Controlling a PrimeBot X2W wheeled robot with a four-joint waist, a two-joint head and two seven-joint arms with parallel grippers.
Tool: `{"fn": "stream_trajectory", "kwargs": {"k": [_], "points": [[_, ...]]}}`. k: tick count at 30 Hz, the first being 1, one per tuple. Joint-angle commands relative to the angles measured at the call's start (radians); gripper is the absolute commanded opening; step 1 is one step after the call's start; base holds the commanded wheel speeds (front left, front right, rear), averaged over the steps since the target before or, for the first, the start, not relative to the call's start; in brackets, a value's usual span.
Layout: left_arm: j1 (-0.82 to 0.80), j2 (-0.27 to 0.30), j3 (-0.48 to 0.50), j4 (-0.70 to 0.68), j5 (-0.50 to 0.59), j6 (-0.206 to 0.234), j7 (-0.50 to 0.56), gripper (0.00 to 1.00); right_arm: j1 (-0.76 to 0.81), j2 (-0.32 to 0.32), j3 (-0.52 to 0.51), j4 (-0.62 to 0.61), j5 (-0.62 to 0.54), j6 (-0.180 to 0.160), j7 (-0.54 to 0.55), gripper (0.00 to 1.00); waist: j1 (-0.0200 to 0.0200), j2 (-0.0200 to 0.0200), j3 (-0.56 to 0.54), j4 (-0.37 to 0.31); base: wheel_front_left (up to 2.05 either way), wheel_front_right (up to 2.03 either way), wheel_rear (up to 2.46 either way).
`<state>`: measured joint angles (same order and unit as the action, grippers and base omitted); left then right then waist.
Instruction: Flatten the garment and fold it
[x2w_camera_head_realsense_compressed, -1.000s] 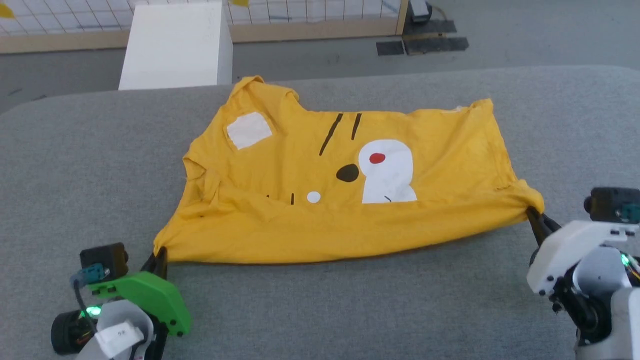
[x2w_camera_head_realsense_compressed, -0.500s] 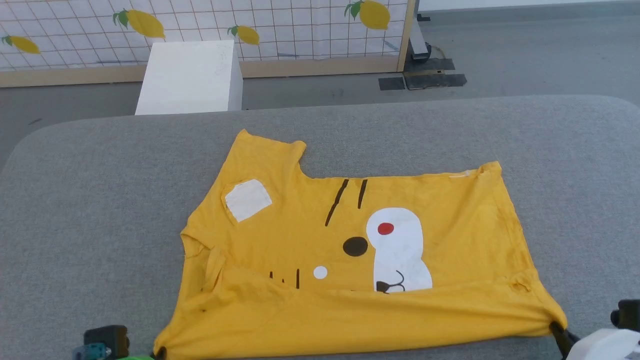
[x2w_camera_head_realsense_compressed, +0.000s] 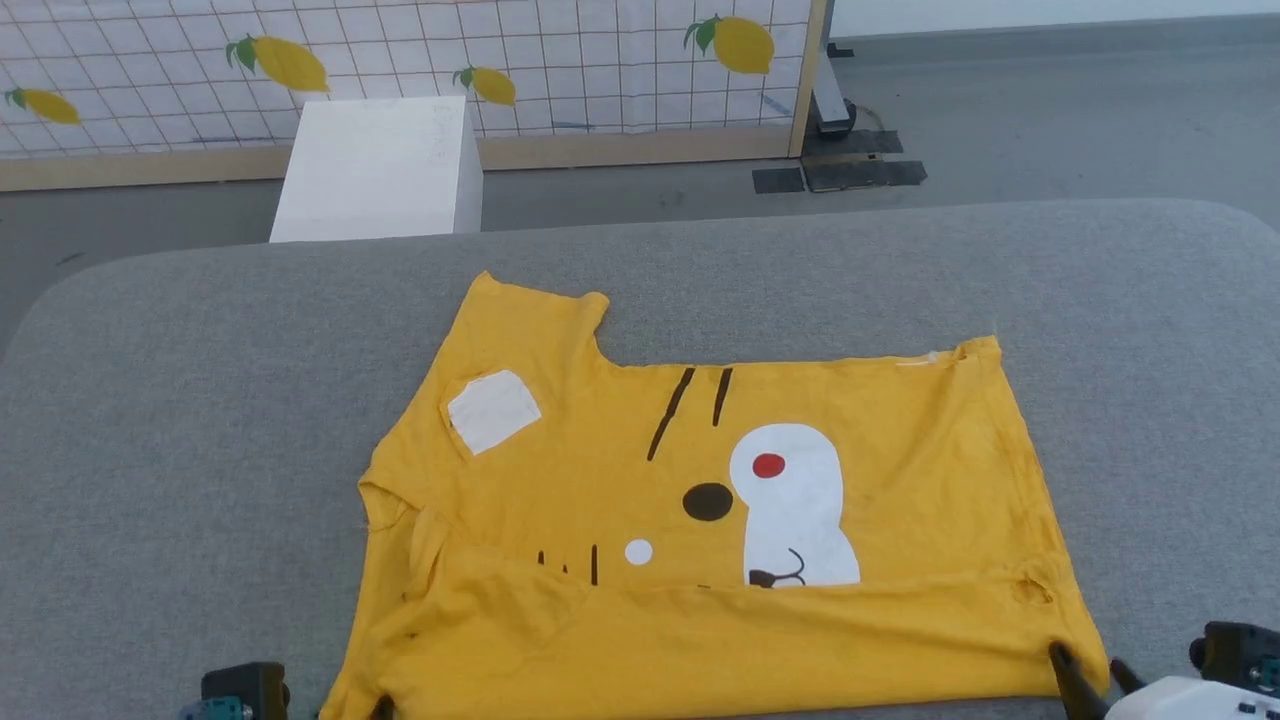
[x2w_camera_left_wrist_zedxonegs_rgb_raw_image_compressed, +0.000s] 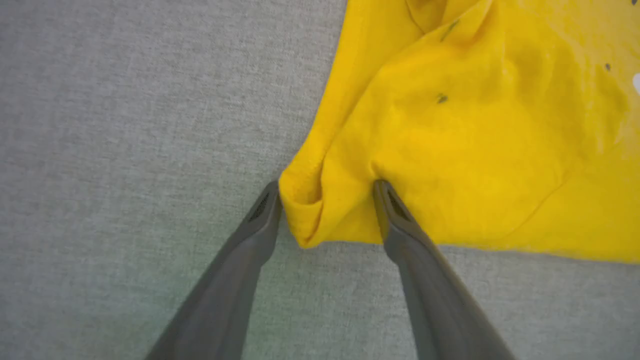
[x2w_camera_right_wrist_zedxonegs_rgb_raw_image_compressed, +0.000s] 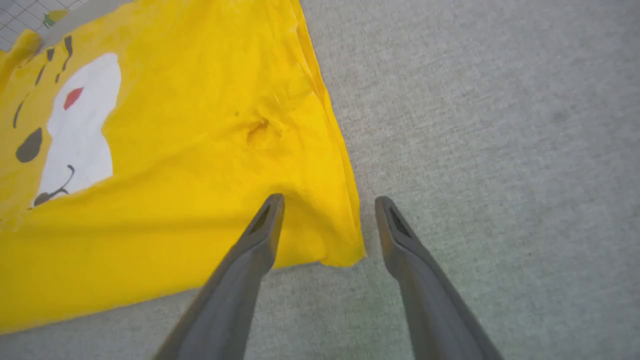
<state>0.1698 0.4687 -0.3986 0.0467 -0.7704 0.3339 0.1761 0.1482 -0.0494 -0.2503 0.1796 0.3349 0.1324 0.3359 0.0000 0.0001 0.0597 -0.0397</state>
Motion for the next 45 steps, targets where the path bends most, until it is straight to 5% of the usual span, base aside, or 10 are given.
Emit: {"fn": "stream_trajectory", "kwargs": {"k": [1, 7, 15, 25, 30, 37, 45], "points": [[-0.023, -0.003, 0.007, 0.004, 0.004, -0.007, -0.015, 1.0, -0.016, -0.001, 0.006, -0.015, -0.003, -0.002, -0.03, 1.0, 0.0, -0.0001, -0.001, -0.002, 0.0, 0.0, 0.0], [-0.106, 0.027, 0.023, -0.031, 0.086, -0.037, -0.139, 1.0, -0.034, -0.001, 0.074, -0.132, -0.048, -0.002, -0.227, 1.0, 0.0, -0.0001, 0.005, -0.018, 0.0, 0.0, 0.0], [-0.359, 0.07, -0.011, 0.003, 0.216, -0.142, -0.244, 1.0, -0.093, -0.059, 0.19, -0.215, -0.108, -0.002, -0.449, 1.0, 0.0, -0.0001, 0.064, -0.058, 0.0, 0.0, 0.0], [-0.834, 0.081, -0.067, 0.199, 0.248, -0.342, -0.109, 1.0, -0.233, -0.076, 0.281, -0.232, -0.104, -0.002, -0.473, 1.0, 0.0, -0.0001, 0.276, -0.128, 0.0, 0.0, 0.0], [-1.031, 0.082, -0.085, 0.315, 0.228, -0.403, 0.042, 1.0, -0.301, -0.061, 0.311, -0.228, -0.092, -0.002, -0.488, 1.0, 0.0, -0.0001, 0.376, -0.175, 0.0, 0.0, 0.0], [-1.171, 0.096, -0.089, 0.424, 0.173, -0.384, 0.332, 1.0, -0.361, -0.042, 0.343, -0.197, -0.073, -0.002, -0.519, 1.0, 0.0, -0.0001, 0.459, -0.229, 0.0, 0.0, 0.0], [-1.166, 0.158, -0.067, 0.43, 0.14, -0.232, 0.624, 1.0, -0.394, -0.024, 0.361, -0.153, -0.054, -0.002, -0.55, 1.0, 0.0, -0.0001, 0.505, -0.269, 0.0, 0.0, 0.0]]}}
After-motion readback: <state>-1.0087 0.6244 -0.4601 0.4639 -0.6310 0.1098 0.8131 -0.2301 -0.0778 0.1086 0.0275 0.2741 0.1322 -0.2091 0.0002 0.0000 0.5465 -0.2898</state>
